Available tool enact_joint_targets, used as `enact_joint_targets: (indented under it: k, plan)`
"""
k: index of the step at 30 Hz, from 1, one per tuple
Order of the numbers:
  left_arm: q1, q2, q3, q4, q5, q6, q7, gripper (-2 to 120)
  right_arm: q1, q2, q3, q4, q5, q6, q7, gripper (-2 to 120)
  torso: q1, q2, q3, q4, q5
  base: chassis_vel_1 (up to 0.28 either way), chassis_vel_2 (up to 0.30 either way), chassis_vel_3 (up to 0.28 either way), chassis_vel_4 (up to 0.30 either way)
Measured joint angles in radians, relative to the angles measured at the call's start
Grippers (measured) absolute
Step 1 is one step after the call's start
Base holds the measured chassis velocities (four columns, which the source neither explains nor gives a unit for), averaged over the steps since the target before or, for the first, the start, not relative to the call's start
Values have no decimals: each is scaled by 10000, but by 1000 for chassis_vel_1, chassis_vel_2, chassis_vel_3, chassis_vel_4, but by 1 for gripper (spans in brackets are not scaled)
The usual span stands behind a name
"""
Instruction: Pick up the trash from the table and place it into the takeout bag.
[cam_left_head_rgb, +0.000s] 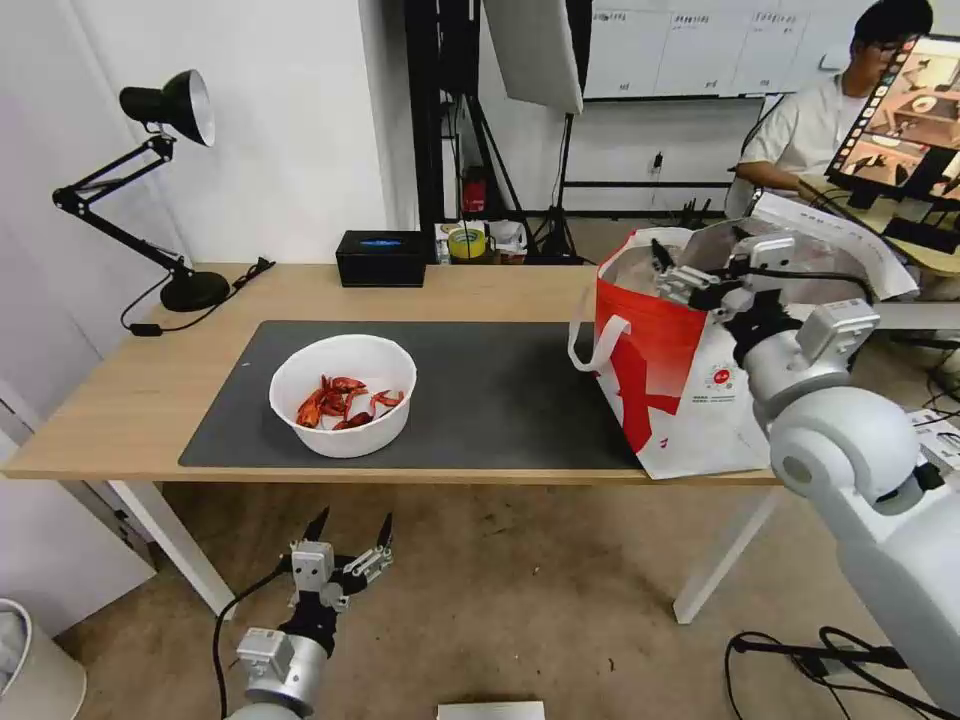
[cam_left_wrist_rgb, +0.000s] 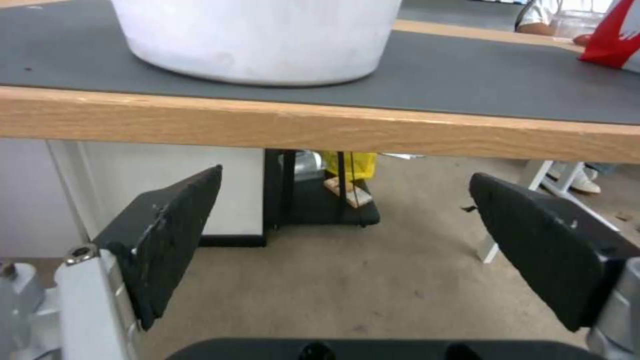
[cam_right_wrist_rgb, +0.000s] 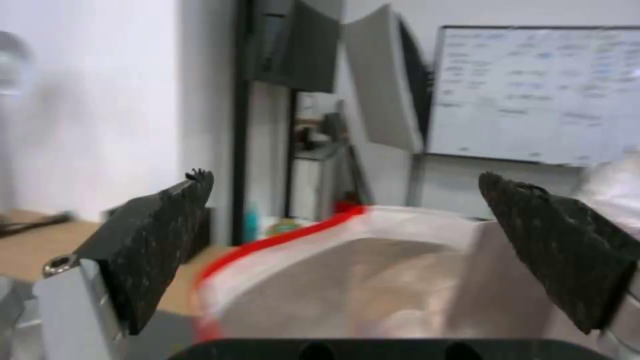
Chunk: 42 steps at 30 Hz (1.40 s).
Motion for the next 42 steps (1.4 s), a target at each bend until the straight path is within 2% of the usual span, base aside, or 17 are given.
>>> enact_joint_targets:
  k: [4, 13, 20, 26, 36, 42]
  plan:
    - [-26, 103, -37, 0, -70, 4, -3, 100, -471, -51, -185, 443, 176, 246, -491, 100, -1, 0, 0, -1, -1, 0, 0, 0, 0]
    - [-42, 207, -40, -30, -218, 55, -5, 100, -1368, -105, -308, 1022, 134, 295, -830, 100, -1, 0, 0, -1, 0, 0, 0, 0, 0]
    - [-128, 262, -44, -30, -268, 58, -1, 100, -2649, 114, -542, 1346, -499, 454, -962, 100, 0, 1, -1, -1, 0, 0, 0, 0, 0]
    - [-89, 278, -103, -25, -279, 47, 35, 100, -3809, 608, -689, 1280, -1396, 768, -1068, 100, 0, 1, -1, -1, 0, 0, 0, 0, 0]
    - [-58, 277, -77, 7, -280, 7, 108, 100, -5595, 1681, -910, 484, -3268, 1949, -1205, 100, 0, 1, 0, -1, 0, 0, 0, 0, 0]
    - [-35, 293, -105, 16, -281, -25, 122, 100, -6242, 2065, -874, 90, -3946, 2492, -1119, 100, -1, 0, 0, -1, 0, 0, 0, 0, 0]
